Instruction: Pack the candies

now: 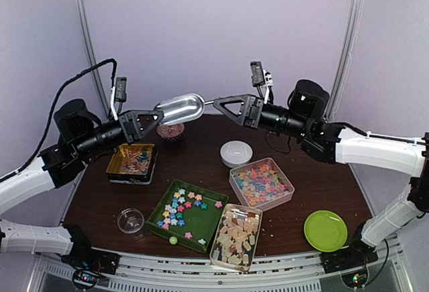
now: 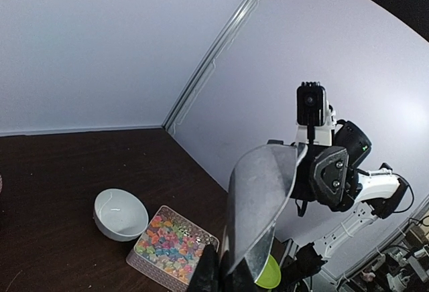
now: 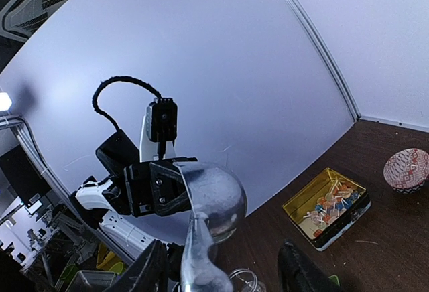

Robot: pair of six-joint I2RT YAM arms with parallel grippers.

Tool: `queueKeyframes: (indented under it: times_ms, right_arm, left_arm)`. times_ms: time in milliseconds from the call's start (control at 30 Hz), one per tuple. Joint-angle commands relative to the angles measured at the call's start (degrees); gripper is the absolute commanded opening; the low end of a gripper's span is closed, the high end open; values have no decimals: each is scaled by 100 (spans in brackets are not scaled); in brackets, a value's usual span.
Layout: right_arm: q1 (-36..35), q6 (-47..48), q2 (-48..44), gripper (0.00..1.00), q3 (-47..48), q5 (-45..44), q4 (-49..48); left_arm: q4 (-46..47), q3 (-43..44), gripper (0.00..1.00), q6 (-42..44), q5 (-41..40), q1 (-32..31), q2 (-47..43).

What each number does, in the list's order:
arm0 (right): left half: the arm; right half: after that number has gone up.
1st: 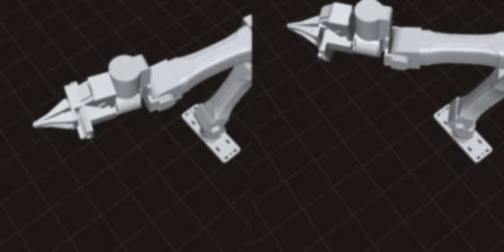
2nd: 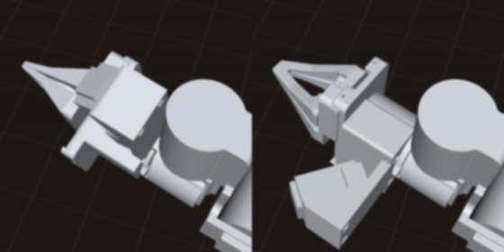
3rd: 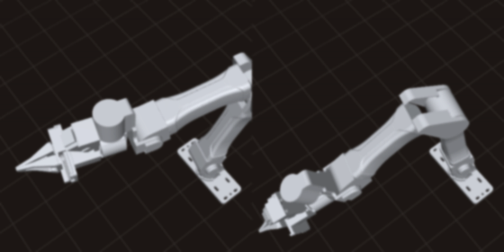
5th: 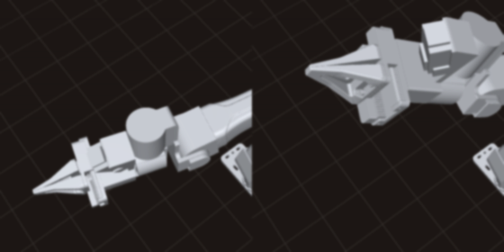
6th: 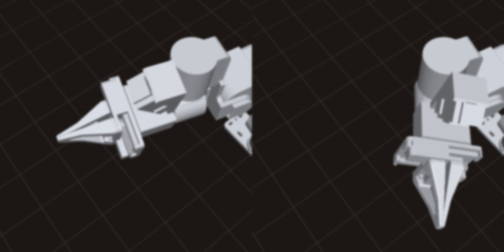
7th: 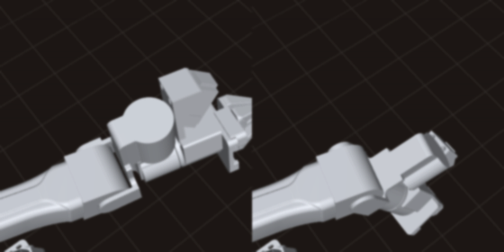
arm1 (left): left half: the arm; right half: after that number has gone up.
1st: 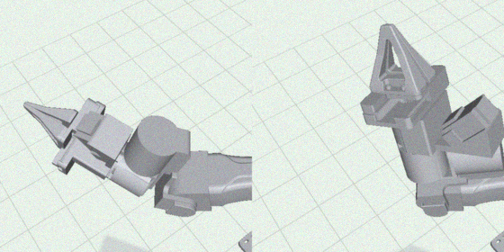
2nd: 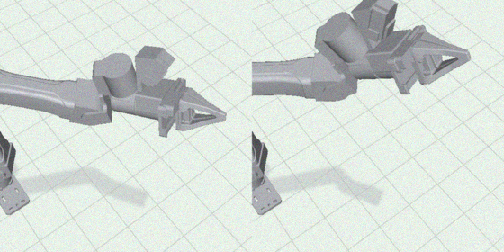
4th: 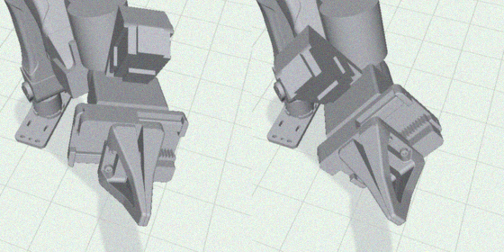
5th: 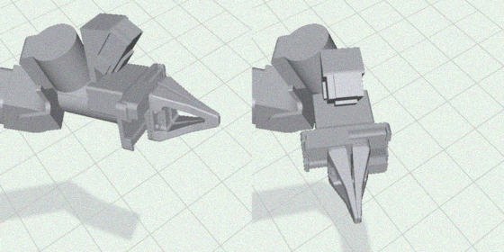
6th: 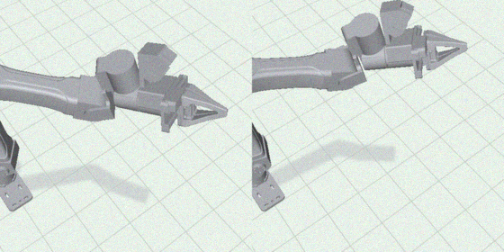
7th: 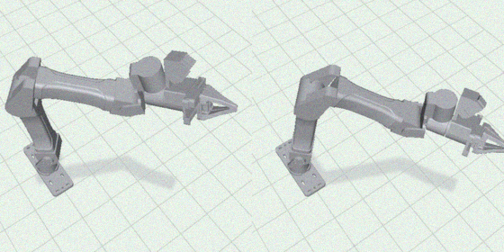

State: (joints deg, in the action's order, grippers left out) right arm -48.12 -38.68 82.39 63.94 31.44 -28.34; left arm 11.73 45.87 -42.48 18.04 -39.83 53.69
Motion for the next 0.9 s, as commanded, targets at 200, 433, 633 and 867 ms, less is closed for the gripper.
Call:
queueKeyframes:
  times_ms: [200,433,633,867]
  right_arm:
    - [13,132,-520,52,-967,-187,-786]
    - [20,127,-593,50,-1115,-200,-1282]
    - [39,170,-520,42,-924,-33,-1231]
    - [31,67,-449,29,-845,159,-1251]
  left_arm:
    - [311,102,0,81,162,-121,291]
    - [362,138,0,39,326,-130,394]
    - [411,107,0,2,387,-182,428]
    - [427,107,0,-71,342,-213,425]
